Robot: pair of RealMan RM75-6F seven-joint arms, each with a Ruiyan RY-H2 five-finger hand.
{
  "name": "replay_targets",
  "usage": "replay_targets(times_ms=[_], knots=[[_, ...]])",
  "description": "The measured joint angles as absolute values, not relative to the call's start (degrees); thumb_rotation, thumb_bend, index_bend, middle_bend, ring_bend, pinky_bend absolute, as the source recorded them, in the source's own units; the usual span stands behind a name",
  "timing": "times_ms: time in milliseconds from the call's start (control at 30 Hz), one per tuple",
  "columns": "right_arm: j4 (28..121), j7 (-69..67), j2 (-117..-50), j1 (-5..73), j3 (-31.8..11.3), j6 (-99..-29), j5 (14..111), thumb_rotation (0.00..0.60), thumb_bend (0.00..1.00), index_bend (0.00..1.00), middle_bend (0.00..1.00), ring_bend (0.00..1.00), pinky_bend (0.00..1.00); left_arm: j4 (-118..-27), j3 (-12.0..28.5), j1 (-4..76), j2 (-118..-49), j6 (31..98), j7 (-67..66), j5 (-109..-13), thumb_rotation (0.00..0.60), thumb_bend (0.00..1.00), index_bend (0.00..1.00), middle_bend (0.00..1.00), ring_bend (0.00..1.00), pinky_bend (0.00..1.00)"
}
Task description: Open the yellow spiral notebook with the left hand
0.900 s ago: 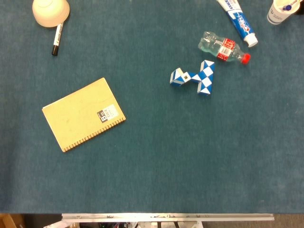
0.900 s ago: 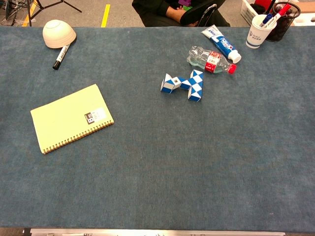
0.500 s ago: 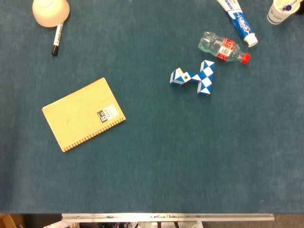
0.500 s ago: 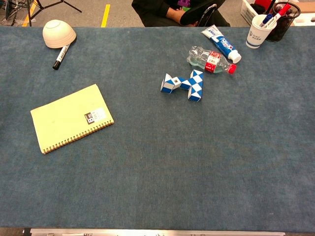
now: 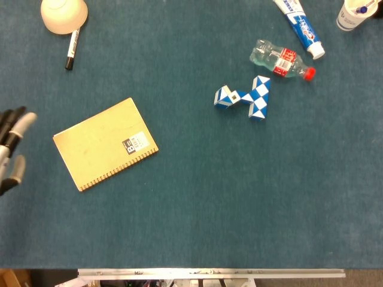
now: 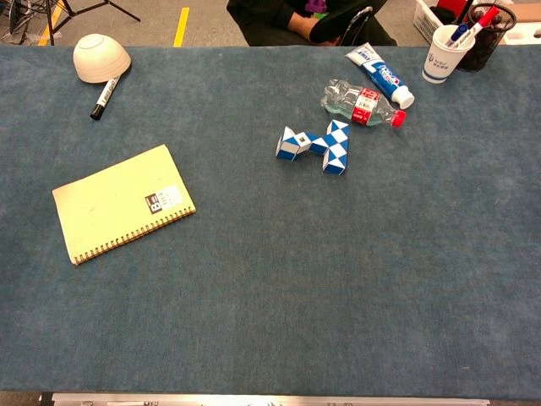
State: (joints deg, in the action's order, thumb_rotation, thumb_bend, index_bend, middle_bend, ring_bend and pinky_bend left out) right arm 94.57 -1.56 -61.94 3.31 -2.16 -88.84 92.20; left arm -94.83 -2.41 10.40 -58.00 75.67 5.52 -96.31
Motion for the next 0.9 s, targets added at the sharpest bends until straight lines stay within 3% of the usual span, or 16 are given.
replay_targets(times_ms=[167, 400, 500, 900], knots=[[94.96, -1.27, -61.81, 3.37, -2.26, -88.81, 92.17, 0.600, 0.35, 0.09, 0.10, 0.00, 0.00, -95.31, -3.52, 13.77, -56.98, 72.48, 6.64, -100.15, 0.568, 0.46, 0.04, 0.00, 0.00, 0.00], [95.43, -0.92, -61.69, 3.45, -2.32, -88.66, 92.08, 0.600, 0.35, 0.09, 0.10, 0.00, 0.00, -95.20, -4.18, 19.64, -58.20, 68.83, 6.98, -106.30, 0.147, 0.36, 0.14, 0.00, 0.00, 0.00], [95.47, -0.89, -61.71, 3.43, -2.35, -88.65, 91.95, 0.600, 0.35, 0.09, 0.10, 0.00, 0.00, -95.41, -4.49, 21.49, -59.10, 67.18, 6.67, -107.91, 0.015, 0.36, 0.17, 0.00, 0.00, 0.00], [95.18, -1.12, -61.90, 3.53, -2.38, -88.14, 91.44, 0.600, 0.35, 0.09, 0.10, 0.00, 0.00, -96.65, -5.34, 28.15, -64.97, 56.53, 0.74, -107.98, 0.000, 0.35, 0.24, 0.00, 0.00, 0.00]])
